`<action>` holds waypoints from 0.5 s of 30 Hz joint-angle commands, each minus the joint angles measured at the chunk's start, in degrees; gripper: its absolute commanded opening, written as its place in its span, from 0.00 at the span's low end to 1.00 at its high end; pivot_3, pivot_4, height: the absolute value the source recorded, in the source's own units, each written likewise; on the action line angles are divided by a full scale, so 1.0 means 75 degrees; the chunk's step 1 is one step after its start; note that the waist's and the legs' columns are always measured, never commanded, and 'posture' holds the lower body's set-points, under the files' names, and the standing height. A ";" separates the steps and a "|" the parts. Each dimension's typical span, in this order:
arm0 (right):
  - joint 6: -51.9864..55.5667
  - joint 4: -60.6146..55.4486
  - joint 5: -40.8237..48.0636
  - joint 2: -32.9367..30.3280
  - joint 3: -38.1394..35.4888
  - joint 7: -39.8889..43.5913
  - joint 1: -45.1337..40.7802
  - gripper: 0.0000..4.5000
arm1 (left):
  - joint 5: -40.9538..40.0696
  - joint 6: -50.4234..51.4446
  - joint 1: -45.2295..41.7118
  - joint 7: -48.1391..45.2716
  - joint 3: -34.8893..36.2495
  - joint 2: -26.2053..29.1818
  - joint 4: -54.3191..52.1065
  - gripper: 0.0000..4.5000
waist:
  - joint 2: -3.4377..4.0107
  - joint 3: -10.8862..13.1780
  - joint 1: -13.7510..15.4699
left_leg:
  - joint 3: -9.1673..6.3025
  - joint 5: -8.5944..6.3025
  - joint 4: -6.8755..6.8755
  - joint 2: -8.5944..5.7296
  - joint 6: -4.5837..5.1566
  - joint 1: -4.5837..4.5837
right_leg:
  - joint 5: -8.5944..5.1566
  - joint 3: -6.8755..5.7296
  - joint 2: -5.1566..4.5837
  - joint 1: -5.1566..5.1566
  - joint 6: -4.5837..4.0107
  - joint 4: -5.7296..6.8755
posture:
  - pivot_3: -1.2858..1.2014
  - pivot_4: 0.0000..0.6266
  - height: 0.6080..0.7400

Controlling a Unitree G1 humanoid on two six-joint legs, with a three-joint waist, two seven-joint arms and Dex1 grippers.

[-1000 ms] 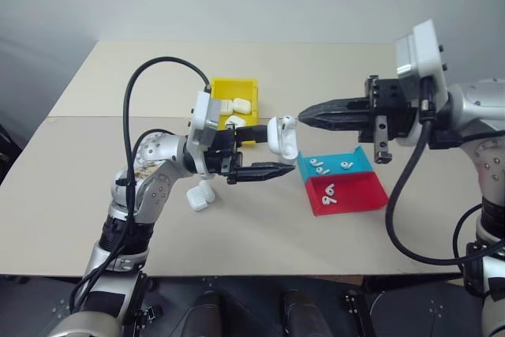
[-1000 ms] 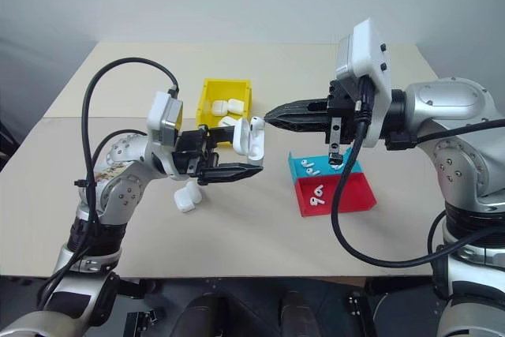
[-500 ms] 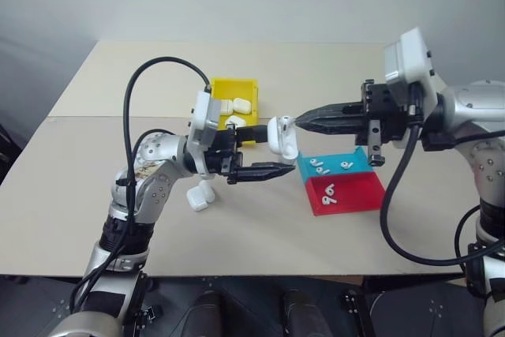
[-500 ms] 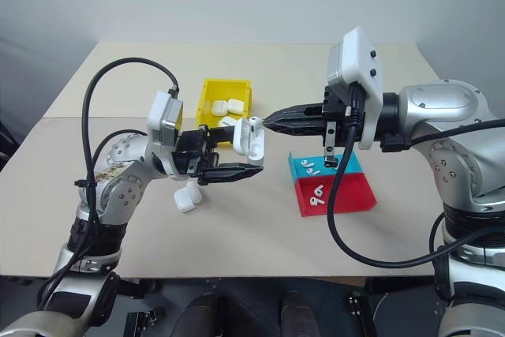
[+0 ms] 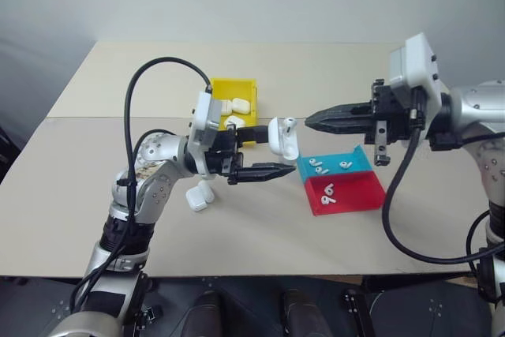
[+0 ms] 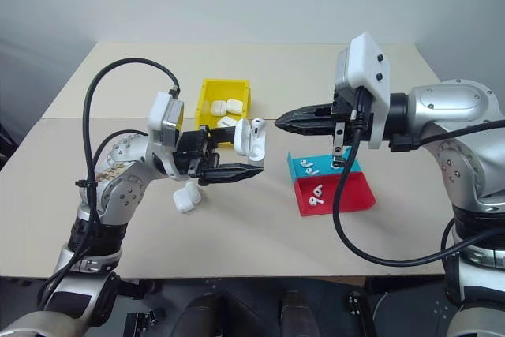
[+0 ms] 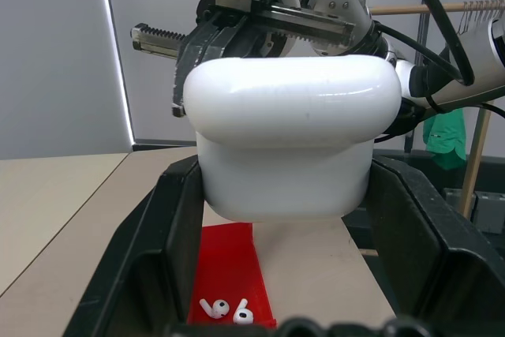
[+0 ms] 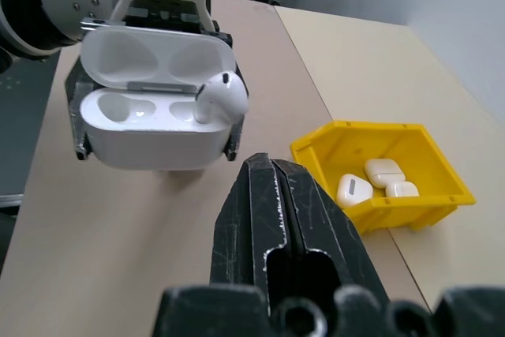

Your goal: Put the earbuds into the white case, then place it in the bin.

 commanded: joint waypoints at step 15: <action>-0.0080 -0.0397 0.0336 0.0161 -0.0133 -0.0004 -0.0311 0.00 | -0.0008 -0.0118 -0.0159 -0.0042 0.0050 -0.0033 -0.0119 0.61 | 0.0000 0.0000 0.0009 | -0.0001 0.0000 -0.0001 0.0000 0.0000 -0.0001 | 0.0000 -0.0001 0.0000 0.0000 0.0000 -0.0001 | 0.52 0.24 1.00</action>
